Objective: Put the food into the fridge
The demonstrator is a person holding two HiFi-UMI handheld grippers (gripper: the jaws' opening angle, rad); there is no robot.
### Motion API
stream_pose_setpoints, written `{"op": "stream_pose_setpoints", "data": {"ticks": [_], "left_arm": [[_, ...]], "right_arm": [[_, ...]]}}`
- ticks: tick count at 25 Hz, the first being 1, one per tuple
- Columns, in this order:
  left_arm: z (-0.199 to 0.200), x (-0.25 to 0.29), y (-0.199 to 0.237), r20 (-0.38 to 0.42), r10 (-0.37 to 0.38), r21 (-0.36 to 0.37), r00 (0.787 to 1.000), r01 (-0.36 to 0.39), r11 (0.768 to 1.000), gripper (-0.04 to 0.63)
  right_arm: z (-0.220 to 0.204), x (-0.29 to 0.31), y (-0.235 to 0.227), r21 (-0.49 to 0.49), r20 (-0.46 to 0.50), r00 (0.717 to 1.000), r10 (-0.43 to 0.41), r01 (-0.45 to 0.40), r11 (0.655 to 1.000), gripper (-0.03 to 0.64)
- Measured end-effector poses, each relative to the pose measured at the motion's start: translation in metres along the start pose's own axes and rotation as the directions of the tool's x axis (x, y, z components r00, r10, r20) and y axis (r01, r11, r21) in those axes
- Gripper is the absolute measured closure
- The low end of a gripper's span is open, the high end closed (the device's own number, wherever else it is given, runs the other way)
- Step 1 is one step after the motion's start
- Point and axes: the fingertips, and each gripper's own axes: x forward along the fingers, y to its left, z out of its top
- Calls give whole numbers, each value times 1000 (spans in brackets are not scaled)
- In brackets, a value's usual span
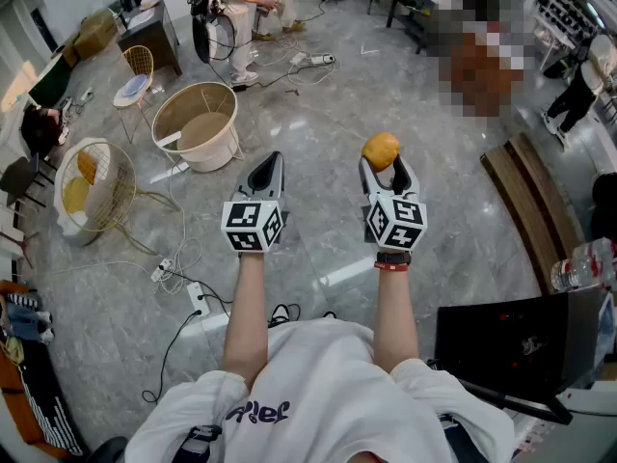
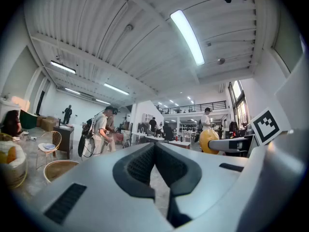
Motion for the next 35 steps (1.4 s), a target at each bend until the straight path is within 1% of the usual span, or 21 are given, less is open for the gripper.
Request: {"op": "stream_pose_setpoints", "data": {"ticks": [2,4,7,9,12,15,17,19,22,25,27,31,35], "left_arm": [[3,5,-7,-8,-4,4,1000,4,1000,577],[4,8,-18,-14,-9,3,1000,9,1000,577],[-2,11,-41,-29,-3,27,1000,4,1000,578],[-9,15,-59,-45,-12,47,999,14,999,578],[-17,26,-89,-71,-72,68,995,77,995,578],[-20,41,-116,-90,-146,72,985,153,986,578],[-19,52,-134,-98,-203,78,974,210,975,578],[-15,66,-156,-99,-280,88,955,289,953,578],[-8,83,-194,-88,-404,77,910,411,909,578],[-11,87,-232,-77,-504,55,860,508,859,578],[-19,88,-257,-90,-574,54,814,580,813,577],[-33,88,-290,-111,-695,18,711,700,714,578],[-48,81,-318,-125,-787,-19,604,792,610,577]], "right_arm": [[6,-1,-2,17,17,1000,20,-20,1000,294],[10,-6,-9,26,30,999,22,-23,999,291],[4,-23,-29,14,29,1000,-5,4,1000,291],[-3,-37,-46,24,26,999,-35,34,999,291],[-10,-58,-75,43,21,994,-103,102,994,291],[-10,-77,-104,66,18,983,-183,181,981,291],[-8,-90,-122,88,22,970,-243,240,967,291],[-5,-104,-138,110,35,948,-315,310,944,291],[-2,-131,-158,121,44,907,-418,411,904,291],[-2,-158,-170,115,42,870,-491,484,868,291],[-3,-180,-179,121,49,834,-550,541,832,291],[-8,-217,-182,132,49,745,-666,656,743,291],[-20,-252,-176,149,44,639,-768,756,637,291]]}}
